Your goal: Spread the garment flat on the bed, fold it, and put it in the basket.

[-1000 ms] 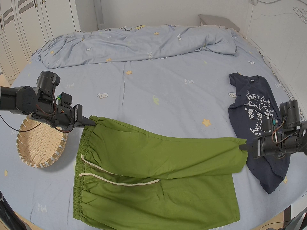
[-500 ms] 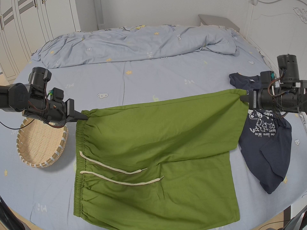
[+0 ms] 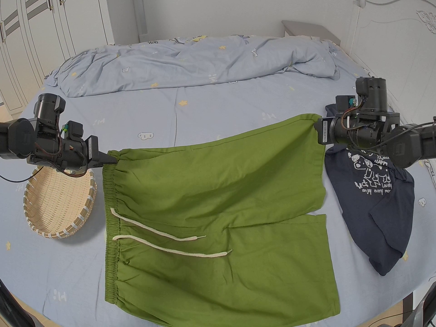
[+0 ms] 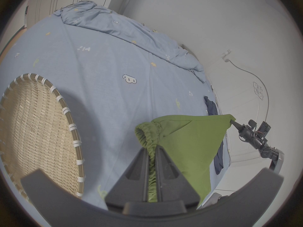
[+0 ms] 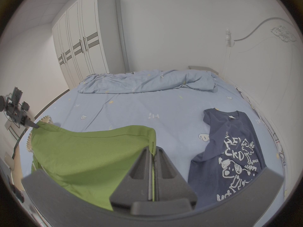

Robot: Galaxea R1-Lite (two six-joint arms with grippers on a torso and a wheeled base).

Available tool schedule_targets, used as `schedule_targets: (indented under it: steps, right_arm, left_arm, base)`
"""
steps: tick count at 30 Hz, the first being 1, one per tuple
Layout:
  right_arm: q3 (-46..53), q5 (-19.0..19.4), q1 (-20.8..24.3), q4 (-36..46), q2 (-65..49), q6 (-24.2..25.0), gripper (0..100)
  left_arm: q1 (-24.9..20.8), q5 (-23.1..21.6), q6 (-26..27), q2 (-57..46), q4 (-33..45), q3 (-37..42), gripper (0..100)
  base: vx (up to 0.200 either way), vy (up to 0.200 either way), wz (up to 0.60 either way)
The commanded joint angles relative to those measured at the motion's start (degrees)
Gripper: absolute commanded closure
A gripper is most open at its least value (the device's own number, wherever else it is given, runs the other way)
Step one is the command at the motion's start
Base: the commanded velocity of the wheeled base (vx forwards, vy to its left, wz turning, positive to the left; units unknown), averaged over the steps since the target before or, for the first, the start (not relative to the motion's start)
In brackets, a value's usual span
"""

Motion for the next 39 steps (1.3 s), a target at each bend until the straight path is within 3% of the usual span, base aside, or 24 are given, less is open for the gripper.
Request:
schedule_targets:
  steps: [1, 5, 31, 39]
  right_arm:
    - [-1.07, -1.11, 0.14, -4.71, 7.92, -0.38, 100]
    - [-3.00, -3.40, 0.40, -6.12, 10.38, -0.29, 100]
    - [-11.62, -3.75, -0.48, -6.03, 20.49, -0.56, 100]
    - [-15.40, -3.75, -1.00, -5.77, 23.56, -1.00, 100]
  left_arm:
    - [0.69, -0.19, 0.31, 2.00, -0.99, 0.01, 100]
    - [1.21, -0.01, 0.75, 4.55, -3.45, 0.01, 100]
    - [1.39, 1.04, 0.84, 15.09, -18.04, -1.66, 100]
    - [1.39, 2.62, 0.93, 16.06, -18.84, -1.83, 100]
  base:
    - [0.000, 0.000, 0.00]
    - [0.000, 0.000, 0.00]
    - [0.000, 0.000, 0.00]
    - [0.000, 0.000, 0.00]
